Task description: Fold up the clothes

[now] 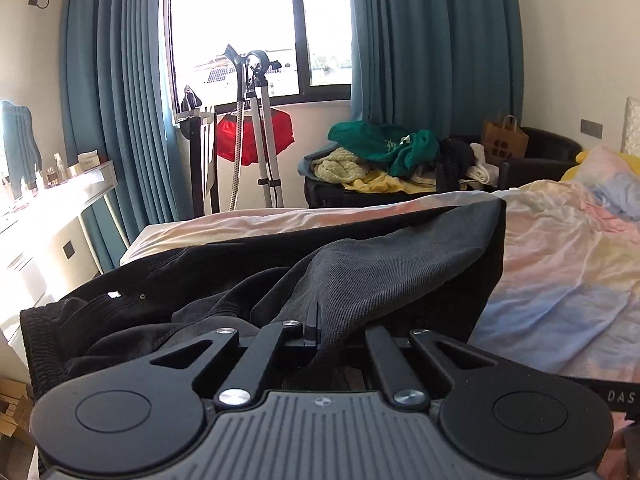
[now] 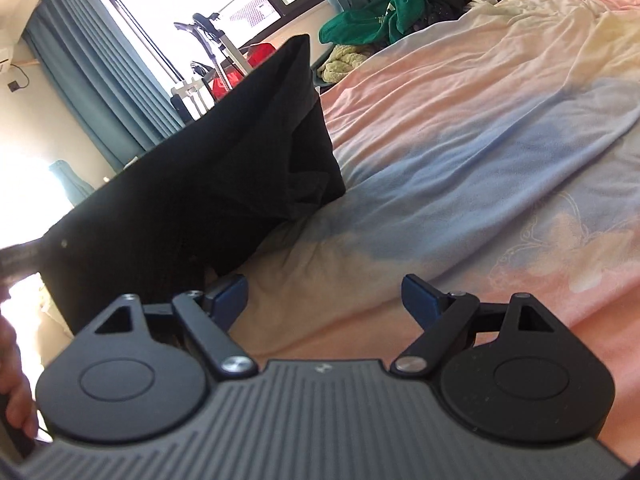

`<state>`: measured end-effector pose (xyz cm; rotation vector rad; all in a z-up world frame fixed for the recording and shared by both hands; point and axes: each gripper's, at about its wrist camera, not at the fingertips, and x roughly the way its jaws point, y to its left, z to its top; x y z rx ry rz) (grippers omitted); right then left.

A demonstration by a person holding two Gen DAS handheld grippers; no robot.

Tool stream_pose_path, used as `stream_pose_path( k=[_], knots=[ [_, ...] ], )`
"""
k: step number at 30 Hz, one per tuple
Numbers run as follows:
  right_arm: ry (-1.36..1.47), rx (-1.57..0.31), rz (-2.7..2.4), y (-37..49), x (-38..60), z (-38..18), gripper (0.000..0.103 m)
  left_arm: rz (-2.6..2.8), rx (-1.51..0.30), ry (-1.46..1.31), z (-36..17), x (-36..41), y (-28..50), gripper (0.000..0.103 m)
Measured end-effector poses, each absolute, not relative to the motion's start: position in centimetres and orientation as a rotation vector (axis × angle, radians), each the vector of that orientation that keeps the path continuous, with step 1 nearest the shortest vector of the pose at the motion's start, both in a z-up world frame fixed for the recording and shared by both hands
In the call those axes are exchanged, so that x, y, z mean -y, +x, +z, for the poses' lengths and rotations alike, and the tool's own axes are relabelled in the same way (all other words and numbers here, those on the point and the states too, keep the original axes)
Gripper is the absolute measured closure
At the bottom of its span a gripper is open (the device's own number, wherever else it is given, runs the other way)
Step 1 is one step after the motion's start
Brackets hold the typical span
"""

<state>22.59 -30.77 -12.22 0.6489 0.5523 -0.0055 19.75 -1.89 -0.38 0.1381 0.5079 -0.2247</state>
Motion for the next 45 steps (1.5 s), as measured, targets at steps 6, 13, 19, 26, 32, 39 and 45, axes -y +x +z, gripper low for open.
stream_pose_path(
  k=[6,13,19,26,32,39,45],
  knots=[
    [0.752,-0.511,0.034,18.5,32.0,-10.6,0.017,-0.156,-0.550,0.137,-4.4,-2.0,13.1,0.101],
    [0.798,-0.486,0.029,16.5,33.0,-9.6,0.016,-0.105,-0.549,0.147,-8.4,-3.6,9.4,0.099],
    [0.772,-0.493,-0.021,17.9,32.8,-10.6,0.016,-0.131,-0.499,0.121,-8.4,-3.1,9.3,0.087],
    [0.754,-0.513,-0.028,19.0,32.0,-11.1,0.026,-0.191,-0.395,0.130,-6.9,-2.0,6.9,0.048],
    [0.649,-0.520,-0.026,19.5,30.6,-10.4,0.070,-0.223,-0.394,0.063,-4.6,0.3,7.7,0.039],
    [0.556,-0.471,-0.029,19.6,30.0,-9.8,0.074,-0.212,-0.491,0.008,-6.4,3.9,14.0,0.040],
    [0.533,-0.421,-0.164,19.4,30.2,-10.2,0.073,-0.211,-0.630,0.046,-11.0,4.1,16.9,0.043]
  ],
)
